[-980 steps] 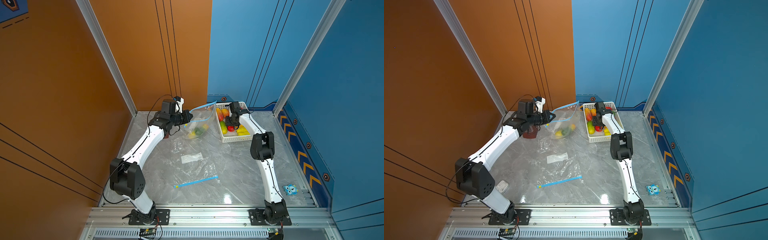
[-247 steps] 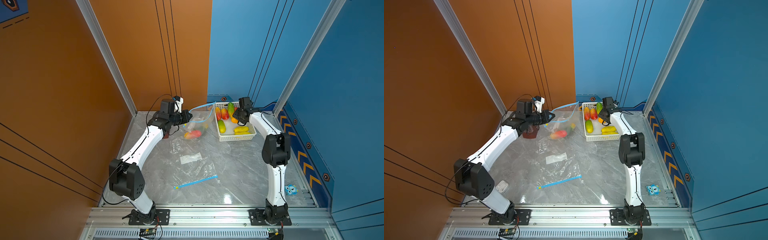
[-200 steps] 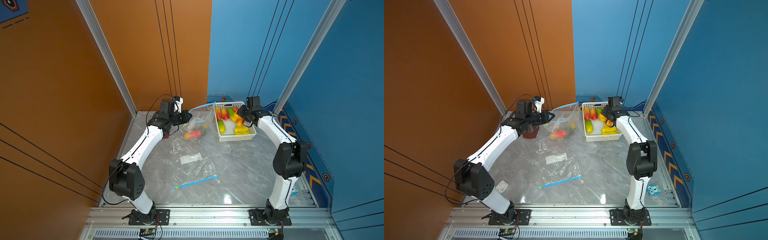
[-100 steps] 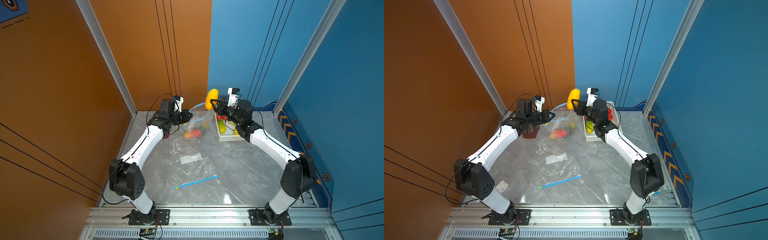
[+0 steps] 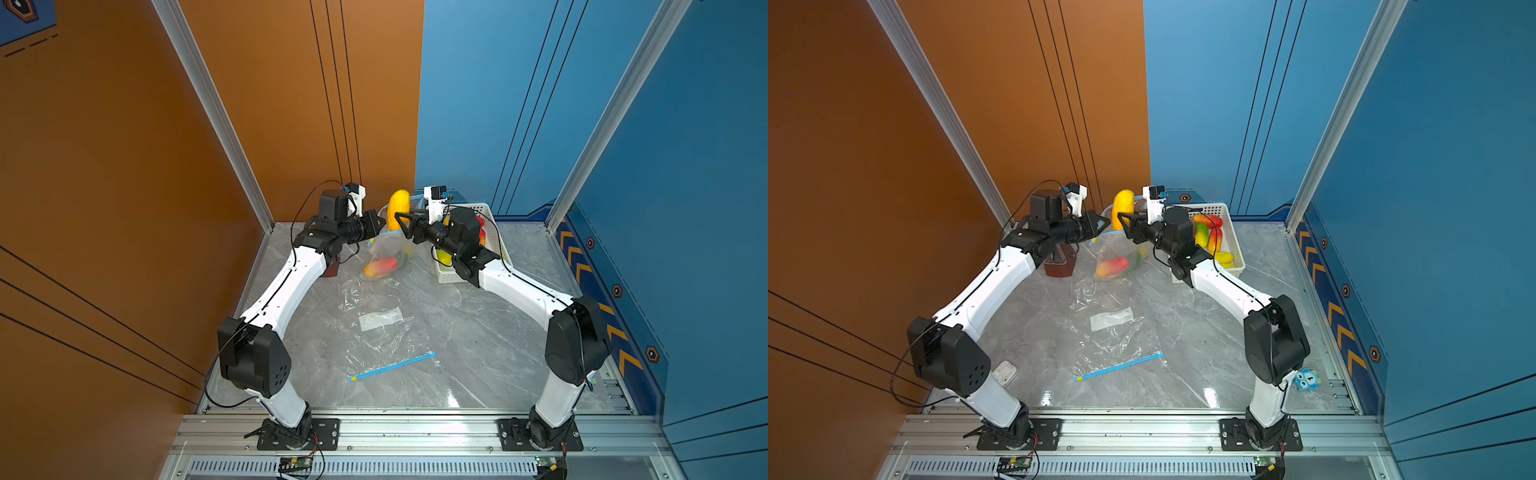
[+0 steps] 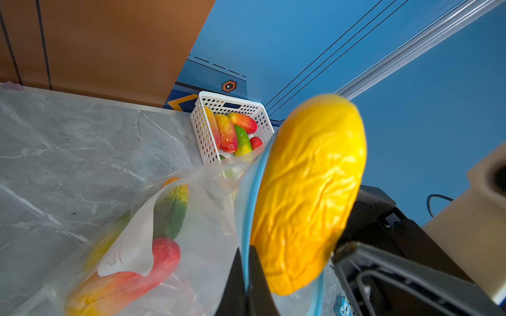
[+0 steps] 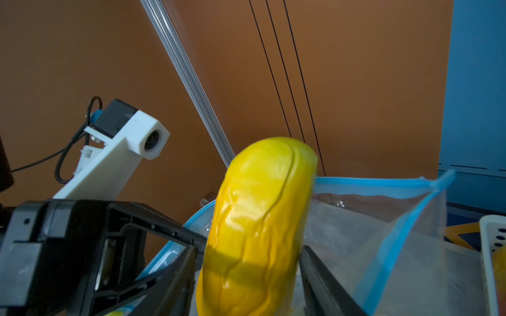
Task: Place the mango in a zip-top bag and seal the zipper
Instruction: Place the mango in the zipper food storage bag, then pick up the mango from the basket.
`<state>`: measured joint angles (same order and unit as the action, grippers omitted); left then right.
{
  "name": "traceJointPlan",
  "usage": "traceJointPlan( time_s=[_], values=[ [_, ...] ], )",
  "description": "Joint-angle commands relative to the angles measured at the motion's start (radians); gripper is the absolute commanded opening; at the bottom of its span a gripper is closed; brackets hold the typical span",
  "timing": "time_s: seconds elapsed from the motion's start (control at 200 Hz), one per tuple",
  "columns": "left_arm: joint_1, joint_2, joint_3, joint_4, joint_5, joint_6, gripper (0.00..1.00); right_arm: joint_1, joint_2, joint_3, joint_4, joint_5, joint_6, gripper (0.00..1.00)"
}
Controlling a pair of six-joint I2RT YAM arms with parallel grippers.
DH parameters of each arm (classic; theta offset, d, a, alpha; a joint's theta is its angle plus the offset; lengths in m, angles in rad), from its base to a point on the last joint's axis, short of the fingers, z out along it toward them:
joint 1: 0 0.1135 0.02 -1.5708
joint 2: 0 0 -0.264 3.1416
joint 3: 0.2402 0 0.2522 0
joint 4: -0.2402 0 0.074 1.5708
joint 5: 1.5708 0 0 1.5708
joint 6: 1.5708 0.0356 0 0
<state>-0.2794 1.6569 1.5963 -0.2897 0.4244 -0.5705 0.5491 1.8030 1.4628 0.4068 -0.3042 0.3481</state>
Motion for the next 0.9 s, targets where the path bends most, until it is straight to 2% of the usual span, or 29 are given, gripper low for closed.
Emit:
traceJointPlan(
  time_s=[0.0, 0.06, 0.165, 0.265, 0.34, 0.44, 0.565, 0.696, 0.891],
  values=[
    [0.011, 0.009, 0.033, -0.002, 0.030, -0.011, 0.00, 0.003, -0.029, -0.042, 0.069, -0.008, -0.078, 0.81],
    [0.013, 0.011, 0.033, -0.002, 0.028, -0.009, 0.00, -0.001, -0.041, -0.040, 0.065, -0.009, -0.079, 0.89],
    [0.017, 0.015, 0.034, -0.002, 0.034, -0.009, 0.00, -0.011, -0.068, -0.027, 0.032, -0.002, -0.059, 0.90],
    [0.019, 0.011, 0.023, -0.002, 0.035, -0.002, 0.00, -0.059, -0.167, -0.084, 0.041, -0.008, 0.018, 0.91],
    [0.023, 0.005, 0.007, -0.003, 0.034, 0.003, 0.00, -0.101, -0.260, -0.142, -0.045, 0.095, 0.067, 0.91],
    [0.023, -0.004, -0.016, -0.003, 0.036, 0.013, 0.00, -0.161, -0.296, -0.142, -0.314, 0.315, 0.085, 0.90],
    [0.026, -0.024, -0.039, -0.001, 0.027, 0.021, 0.00, -0.277, -0.178, -0.089, -0.566, 0.387, 0.126, 0.82],
    [0.025, -0.031, -0.047, -0.001, 0.020, 0.026, 0.00, -0.348, 0.016, -0.008, -0.615, 0.432, 0.126, 0.74],
    [0.031, -0.047, -0.069, 0.000, 0.010, 0.025, 0.00, -0.388, 0.371, 0.389, -0.878, 0.513, 0.116, 0.65]
  ],
)
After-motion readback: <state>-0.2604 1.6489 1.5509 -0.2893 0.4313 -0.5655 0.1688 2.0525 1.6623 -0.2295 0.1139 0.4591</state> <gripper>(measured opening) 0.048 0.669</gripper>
